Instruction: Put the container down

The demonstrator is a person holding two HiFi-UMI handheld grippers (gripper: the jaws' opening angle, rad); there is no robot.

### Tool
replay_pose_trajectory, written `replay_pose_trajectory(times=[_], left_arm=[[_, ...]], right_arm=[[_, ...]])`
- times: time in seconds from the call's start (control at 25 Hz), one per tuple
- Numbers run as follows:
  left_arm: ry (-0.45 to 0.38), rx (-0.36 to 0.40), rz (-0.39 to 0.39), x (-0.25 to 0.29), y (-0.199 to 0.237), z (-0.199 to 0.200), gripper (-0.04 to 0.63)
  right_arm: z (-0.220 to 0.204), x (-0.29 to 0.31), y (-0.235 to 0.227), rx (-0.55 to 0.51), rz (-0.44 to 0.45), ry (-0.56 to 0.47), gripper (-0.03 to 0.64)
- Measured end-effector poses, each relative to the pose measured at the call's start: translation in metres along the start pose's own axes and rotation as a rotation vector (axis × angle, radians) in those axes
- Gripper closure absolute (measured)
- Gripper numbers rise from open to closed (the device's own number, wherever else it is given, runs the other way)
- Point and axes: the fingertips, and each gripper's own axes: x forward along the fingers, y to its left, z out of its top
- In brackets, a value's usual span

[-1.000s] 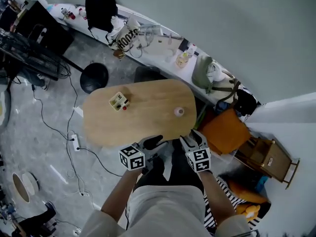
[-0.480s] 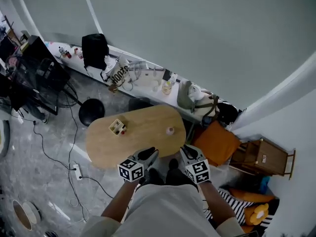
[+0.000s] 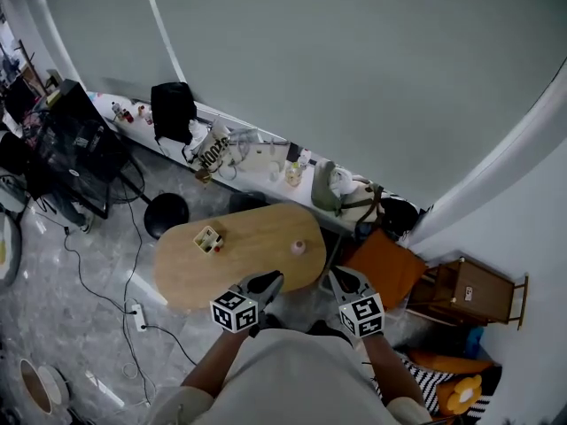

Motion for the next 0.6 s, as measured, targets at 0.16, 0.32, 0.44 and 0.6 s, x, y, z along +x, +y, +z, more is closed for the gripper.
replay_pose_trajectory(times=[0.16,0.32,0.44,0.6], left_arm=[[-0.042,0.010,0.043,0.001,-0.016,0.011,0.562],[-0.087,0.033,0.089,-0.003,-0.028,0.028,0.575],[-0.101,0.081,0.104,-0.006,-0.039,0.036,0.575],[-0.110,0.109,0.117,-0.012,-0.048,0.034,0.575]], right_arm=[[0.008,-0.027,-0.010,-0.025,0.052,-0.016,0.606],[0.018,-0.049,-0.031,-0.018,0.066,-0.039,0.606],[0.022,-0.059,-0.041,-0.015,0.079,-0.056,0.606],[0.027,-0.067,-0.046,-0.015,0.096,-0.092,0.614]])
